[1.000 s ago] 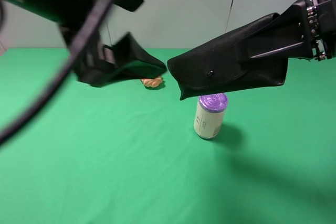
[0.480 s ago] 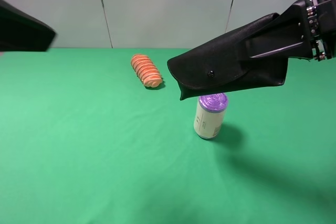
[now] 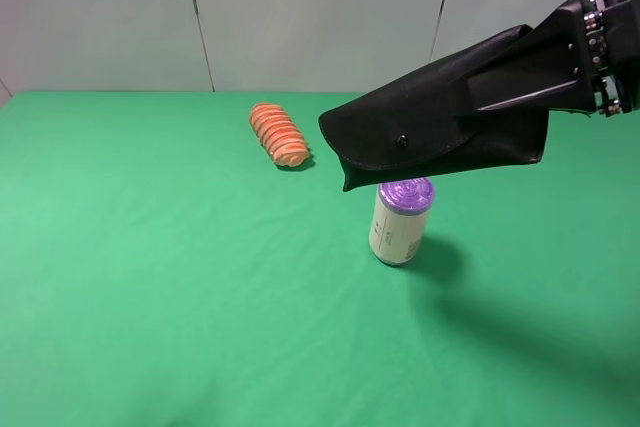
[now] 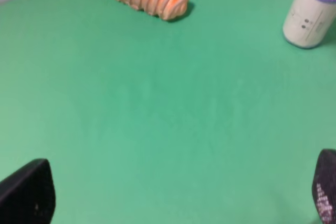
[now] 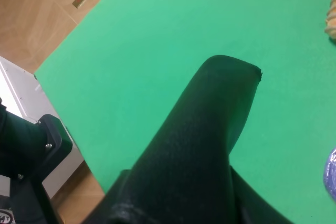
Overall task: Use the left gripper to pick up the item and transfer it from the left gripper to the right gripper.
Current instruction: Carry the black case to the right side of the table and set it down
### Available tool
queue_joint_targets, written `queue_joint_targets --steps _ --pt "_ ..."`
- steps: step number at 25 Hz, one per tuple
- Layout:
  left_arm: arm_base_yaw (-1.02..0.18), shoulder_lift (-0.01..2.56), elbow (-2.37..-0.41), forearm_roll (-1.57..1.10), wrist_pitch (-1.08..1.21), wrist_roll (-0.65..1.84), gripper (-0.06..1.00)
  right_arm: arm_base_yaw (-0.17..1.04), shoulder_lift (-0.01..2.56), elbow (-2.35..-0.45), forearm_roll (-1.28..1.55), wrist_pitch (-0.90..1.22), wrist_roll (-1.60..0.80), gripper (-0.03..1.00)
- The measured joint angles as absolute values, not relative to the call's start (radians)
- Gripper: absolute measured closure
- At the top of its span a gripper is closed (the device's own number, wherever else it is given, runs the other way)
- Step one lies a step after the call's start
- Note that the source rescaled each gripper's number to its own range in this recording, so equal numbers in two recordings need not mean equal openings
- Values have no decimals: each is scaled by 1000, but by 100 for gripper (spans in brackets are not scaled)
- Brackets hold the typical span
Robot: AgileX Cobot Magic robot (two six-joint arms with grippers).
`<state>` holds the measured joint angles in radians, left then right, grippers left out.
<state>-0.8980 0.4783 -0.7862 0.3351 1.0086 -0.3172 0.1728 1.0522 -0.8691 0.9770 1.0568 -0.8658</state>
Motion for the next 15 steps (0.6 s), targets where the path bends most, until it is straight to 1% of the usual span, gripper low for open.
queue_joint_targets --steps 5,9,15 --pt "-898 368 -678 333 1045 -359 5 173 1052 -869 976 1056 -866 94" --pt "-898 292 -593 284 1059 -358 13 173 1052 -869 956 1056 -866 94" --pt "-898 171 -498 215 1065 -314 16 173 1052 -869 892 1056 -825 94"
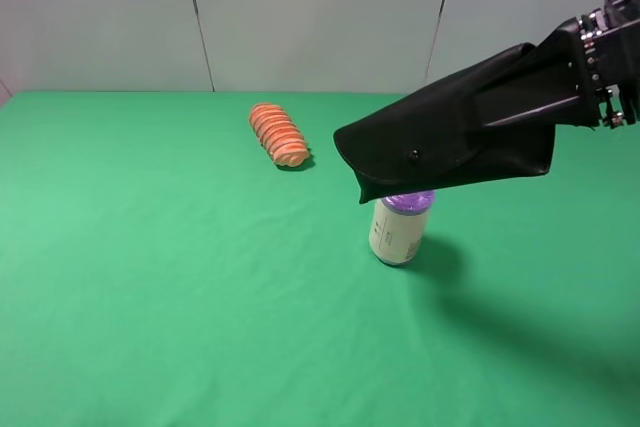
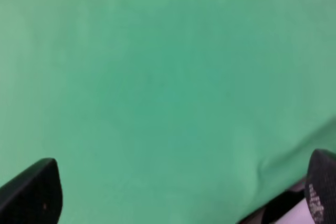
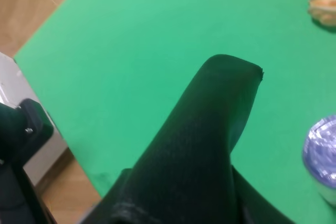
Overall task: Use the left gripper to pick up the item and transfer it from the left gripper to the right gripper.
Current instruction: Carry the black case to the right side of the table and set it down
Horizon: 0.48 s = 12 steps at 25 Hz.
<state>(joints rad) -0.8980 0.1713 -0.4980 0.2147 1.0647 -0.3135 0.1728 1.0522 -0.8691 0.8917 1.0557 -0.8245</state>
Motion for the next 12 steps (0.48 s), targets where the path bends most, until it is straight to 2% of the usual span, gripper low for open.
queue_joint_targets --steps 12 --pt "-898 105 -484 144 1067 -178 17 173 1052 -869 849 1056 -791 94"
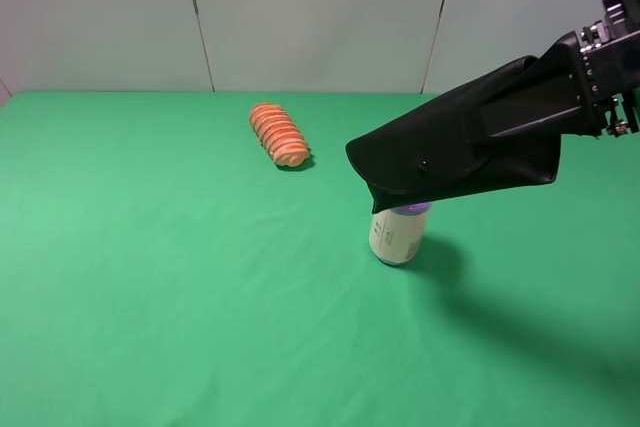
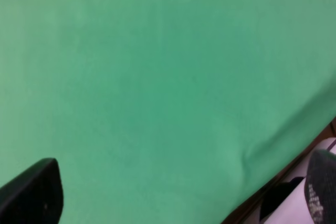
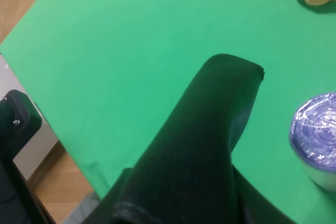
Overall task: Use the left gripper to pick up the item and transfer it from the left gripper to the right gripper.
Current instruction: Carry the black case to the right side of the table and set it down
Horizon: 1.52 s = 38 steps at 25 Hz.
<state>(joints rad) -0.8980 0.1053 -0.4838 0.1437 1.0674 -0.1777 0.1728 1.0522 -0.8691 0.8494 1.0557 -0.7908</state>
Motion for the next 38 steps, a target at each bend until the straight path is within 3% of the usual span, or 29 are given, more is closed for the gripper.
queue_joint_targets --steps 13,27,34,38 --pt "-891 105 -484 142 1066 -160 17 173 1052 -869 847 1039 -791 94" --pt "-301 95 -484 142 1066 -160 17 173 1052 -869 820 799 -791 94" --pt "-128 -5 -484 142 1068 -159 17 173 1054 -869 739 575 -785 94" --pt "-92 -7 -484 154 1068 -159 17 173 1078 -869 663 455 -759 94"
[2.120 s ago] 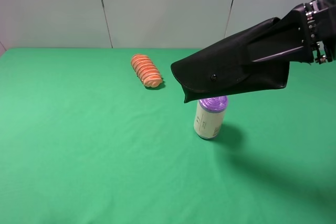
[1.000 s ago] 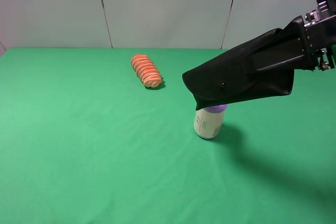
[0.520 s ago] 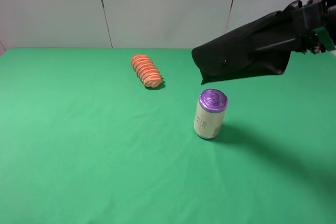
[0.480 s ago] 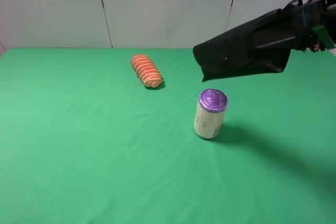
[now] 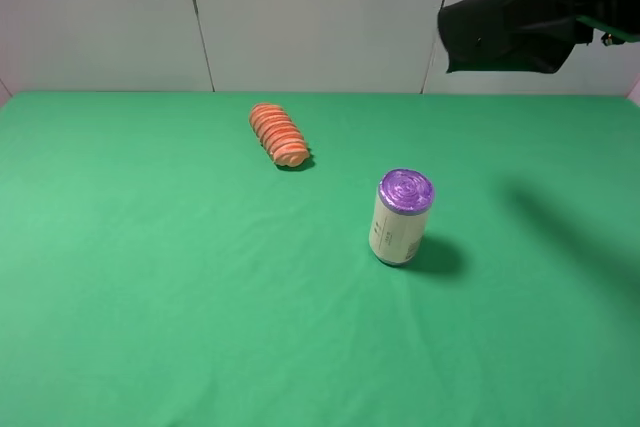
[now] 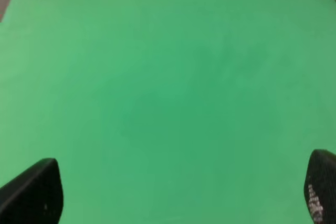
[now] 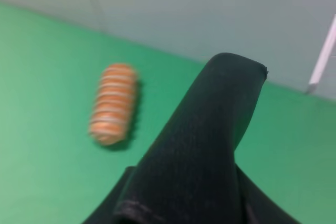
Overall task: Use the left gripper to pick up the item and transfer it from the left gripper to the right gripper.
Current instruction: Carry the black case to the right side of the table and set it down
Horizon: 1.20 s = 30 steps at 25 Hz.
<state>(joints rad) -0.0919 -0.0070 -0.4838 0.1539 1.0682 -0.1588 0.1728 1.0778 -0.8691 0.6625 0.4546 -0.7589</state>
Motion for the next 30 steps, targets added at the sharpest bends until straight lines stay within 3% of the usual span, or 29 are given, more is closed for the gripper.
queue_joint_targets --steps 9,23,30 --pt "-92 -7 -484 174 1068 -158 18 173 1239 -856 564 340 -735 94" --pt "-92 -7 -484 178 1068 -158 18 173 1260 -466 591 -188 -663 94" --pt "-92 -7 -484 179 1068 -158 18 173 1282 -446 555 -243 -625 94"
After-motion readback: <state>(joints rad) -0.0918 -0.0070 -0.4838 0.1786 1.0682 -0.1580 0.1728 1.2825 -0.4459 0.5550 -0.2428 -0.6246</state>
